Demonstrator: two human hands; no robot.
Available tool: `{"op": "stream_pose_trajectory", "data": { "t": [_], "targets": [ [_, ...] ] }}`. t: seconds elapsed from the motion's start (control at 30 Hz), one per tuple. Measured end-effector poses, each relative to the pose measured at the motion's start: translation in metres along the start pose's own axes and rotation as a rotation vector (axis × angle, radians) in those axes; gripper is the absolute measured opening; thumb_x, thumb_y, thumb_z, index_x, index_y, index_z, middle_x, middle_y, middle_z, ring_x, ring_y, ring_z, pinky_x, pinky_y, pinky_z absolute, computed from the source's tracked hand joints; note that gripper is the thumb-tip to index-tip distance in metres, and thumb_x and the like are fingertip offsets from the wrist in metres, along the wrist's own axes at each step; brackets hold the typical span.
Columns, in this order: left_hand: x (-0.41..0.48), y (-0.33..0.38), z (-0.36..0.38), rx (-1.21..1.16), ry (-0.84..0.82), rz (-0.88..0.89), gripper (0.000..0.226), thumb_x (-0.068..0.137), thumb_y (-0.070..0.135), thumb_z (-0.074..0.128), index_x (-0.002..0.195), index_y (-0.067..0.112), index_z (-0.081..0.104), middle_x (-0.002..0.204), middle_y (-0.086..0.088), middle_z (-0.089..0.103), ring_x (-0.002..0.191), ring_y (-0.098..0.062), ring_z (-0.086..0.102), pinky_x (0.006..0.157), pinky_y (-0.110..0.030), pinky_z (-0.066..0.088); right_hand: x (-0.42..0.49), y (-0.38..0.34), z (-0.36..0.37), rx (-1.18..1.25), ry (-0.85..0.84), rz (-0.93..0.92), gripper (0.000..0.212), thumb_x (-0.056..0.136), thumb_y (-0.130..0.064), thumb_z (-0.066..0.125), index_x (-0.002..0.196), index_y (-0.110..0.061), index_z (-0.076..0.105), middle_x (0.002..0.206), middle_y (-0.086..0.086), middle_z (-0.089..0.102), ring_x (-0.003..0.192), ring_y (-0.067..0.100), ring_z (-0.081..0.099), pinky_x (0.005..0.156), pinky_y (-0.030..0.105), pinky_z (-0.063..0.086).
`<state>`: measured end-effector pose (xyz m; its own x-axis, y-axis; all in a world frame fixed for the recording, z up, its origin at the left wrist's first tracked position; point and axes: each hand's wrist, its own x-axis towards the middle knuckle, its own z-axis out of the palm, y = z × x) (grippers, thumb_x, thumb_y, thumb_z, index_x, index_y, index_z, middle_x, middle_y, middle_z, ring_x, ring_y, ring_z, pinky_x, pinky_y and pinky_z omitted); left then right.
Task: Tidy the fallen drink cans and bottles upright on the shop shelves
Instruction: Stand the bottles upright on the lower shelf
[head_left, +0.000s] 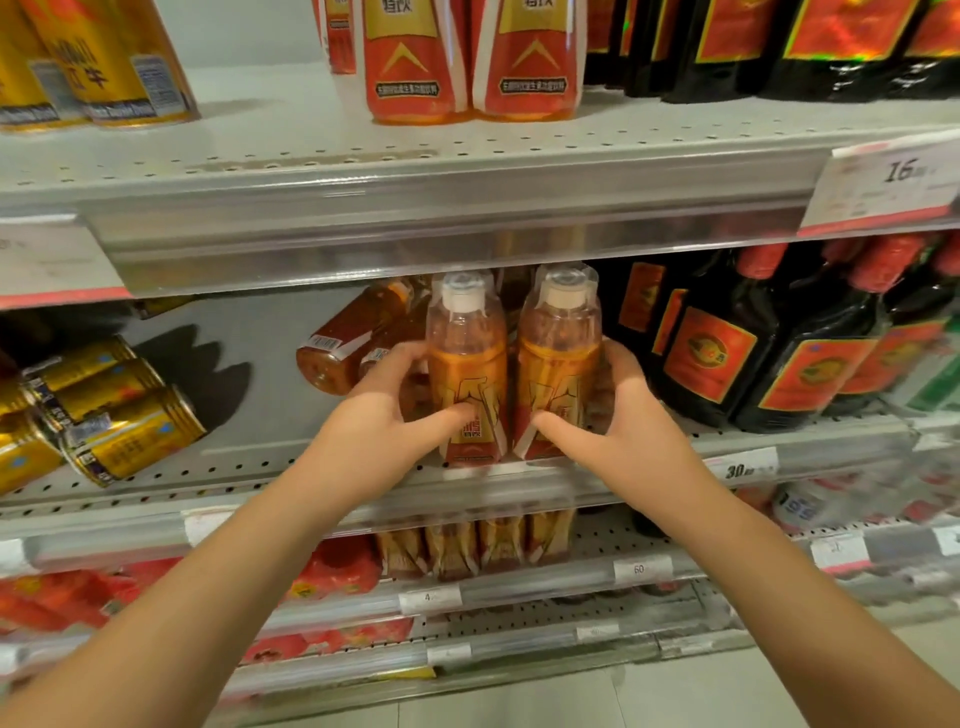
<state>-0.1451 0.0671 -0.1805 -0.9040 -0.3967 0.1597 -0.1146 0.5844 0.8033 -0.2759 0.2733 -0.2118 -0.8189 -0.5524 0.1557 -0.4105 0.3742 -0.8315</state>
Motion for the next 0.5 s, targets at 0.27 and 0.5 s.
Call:
{"op": "stream_pose_trajectory", "data": {
  "t": [0.27,0.5],
  "targets": [
    [0.030,0.005,0.032,0.035,0.029,-0.058,0.048,0.080,0.051,0.080,0.116,0.046,0.049,0.114,0.021,0.064,0.100,0.002,0.062,0.081,-0.019,0.051,0.000,0.015,-0.005,-0.103,0.082,0.005,0.051,0.078,-0.053,0.078,0.119,-0.039,0.049,0.102,-0.021,0.065,0.094,-0.005,0.060,0.073,0.016,0.047],
    [0.073,0.023,0.067,0.009,0.043,0.005,0.042,0.081,0.049,0.079,0.113,0.043,0.051,0.096,0.028,0.056,0.081,0.011,0.054,0.061,-0.006,0.039,0.000,0.031,-0.031,-0.136,0.178,0.103,0.064,0.074,-0.059,0.078,0.115,-0.041,0.032,0.092,-0.031,0.055,0.074,-0.013,0.053,0.058,0.010,0.038]
  ]
}}
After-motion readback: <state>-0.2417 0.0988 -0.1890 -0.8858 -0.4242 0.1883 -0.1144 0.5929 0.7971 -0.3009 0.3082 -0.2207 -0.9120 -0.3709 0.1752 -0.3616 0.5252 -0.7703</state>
